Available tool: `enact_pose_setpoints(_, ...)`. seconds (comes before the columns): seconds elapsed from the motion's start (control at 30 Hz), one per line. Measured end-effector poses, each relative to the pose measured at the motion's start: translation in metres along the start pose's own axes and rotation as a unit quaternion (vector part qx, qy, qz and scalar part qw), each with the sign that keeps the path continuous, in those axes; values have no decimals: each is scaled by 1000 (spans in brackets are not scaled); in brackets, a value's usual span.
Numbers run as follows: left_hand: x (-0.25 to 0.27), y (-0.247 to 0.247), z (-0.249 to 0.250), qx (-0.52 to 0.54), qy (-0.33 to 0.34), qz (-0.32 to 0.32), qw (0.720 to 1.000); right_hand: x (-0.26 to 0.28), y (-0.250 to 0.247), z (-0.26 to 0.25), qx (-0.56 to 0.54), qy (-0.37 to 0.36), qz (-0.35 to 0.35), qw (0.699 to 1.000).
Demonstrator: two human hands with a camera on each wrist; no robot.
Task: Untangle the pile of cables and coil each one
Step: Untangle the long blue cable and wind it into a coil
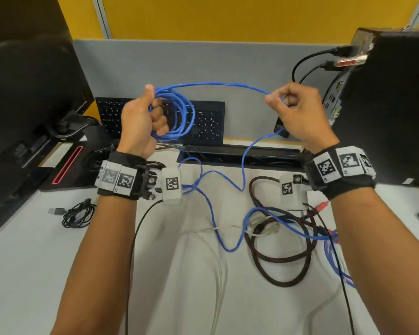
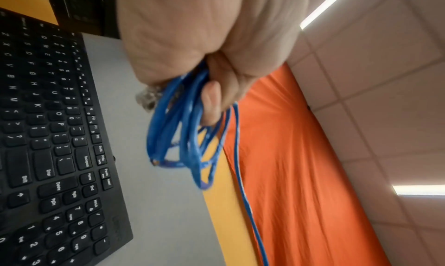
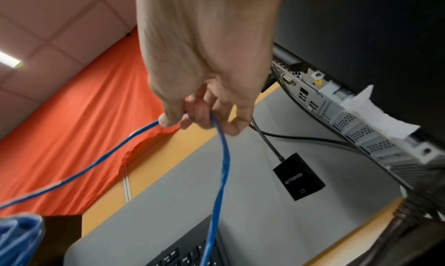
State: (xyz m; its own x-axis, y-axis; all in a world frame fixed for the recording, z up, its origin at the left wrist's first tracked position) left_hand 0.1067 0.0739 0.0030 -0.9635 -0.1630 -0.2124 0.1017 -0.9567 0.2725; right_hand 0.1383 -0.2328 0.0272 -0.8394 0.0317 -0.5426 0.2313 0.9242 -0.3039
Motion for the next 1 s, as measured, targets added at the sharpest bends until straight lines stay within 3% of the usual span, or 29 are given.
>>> enact_pose_setpoints(0.07, -1, -4, -2, 17, -12, 67, 998, 0, -1, 2, -22, 2, -23, 999)
enact_pose_setpoints(0.13, -1, -2, -4, 27, -22, 94, 995, -3, -5, 0, -29, -10, 5, 1000)
enact_pose_setpoints(0.27, 0, 8, -6, -42, 8, 66, 997, -18, -28, -19, 37, -75, 146, 986)
enact_pose_setpoints(0.33, 0, 11, -7, -79, 24, 51, 995, -27, -33, -31, 65, -98, 170, 978)
enact_pose_setpoints(0.4, -2, 11, -8, -85, 25, 50, 995, -32, -26, -43, 111, -109, 141, 978)
enact_pose_setpoints(0.47, -4, 8, -11, -76, 18, 62, 995, -29, -9, -47, 164, -98, 69, 979)
enact_pose_setpoints(0.63, -7, -8, -12, -19, 0, 132, 991, -15, 27, -20, 168, 7, -129, 977)
enact_pose_setpoints(0.73, -11, -23, -16, 69, -43, 171, 982, 1, 42, -7, 60, 0, -171, 983)
enact_pose_setpoints(0.8, -12, -30, -21, 147, -77, 168, 972, 6, 48, -5, -58, -24, -154, 986)
enact_pose_setpoints(0.83, -13, -31, -21, 178, -87, 166, 966, 4, 50, -6, -63, -51, -125, 989)
enact_pose_setpoints(0.9, -13, -32, -23, 207, -93, 165, 960, -1, 52, -8, 93, -110, -79, 986)
enact_pose_setpoints(0.93, -14, -30, -21, 204, -88, 166, 961, -3, 56, -12, 220, -120, -87, 964)
enact_pose_setpoints(1.0, -14, -24, -15, 160, -65, 160, 972, -1, 68, -17, 417, -71, -158, 892)
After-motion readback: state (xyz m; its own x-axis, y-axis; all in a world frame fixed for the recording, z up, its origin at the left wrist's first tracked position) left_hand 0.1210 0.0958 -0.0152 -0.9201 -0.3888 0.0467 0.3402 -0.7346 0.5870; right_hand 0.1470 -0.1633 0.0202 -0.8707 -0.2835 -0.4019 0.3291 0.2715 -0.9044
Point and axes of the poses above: each hand's wrist, its own x-axis away from the middle knuckle, its own y-axis out of the palm, z = x × y, the point moved 4 cm from there along -x, towards the middle knuckle, and after that the axes turned 7 degrees about -x, right-handed, at the moved point
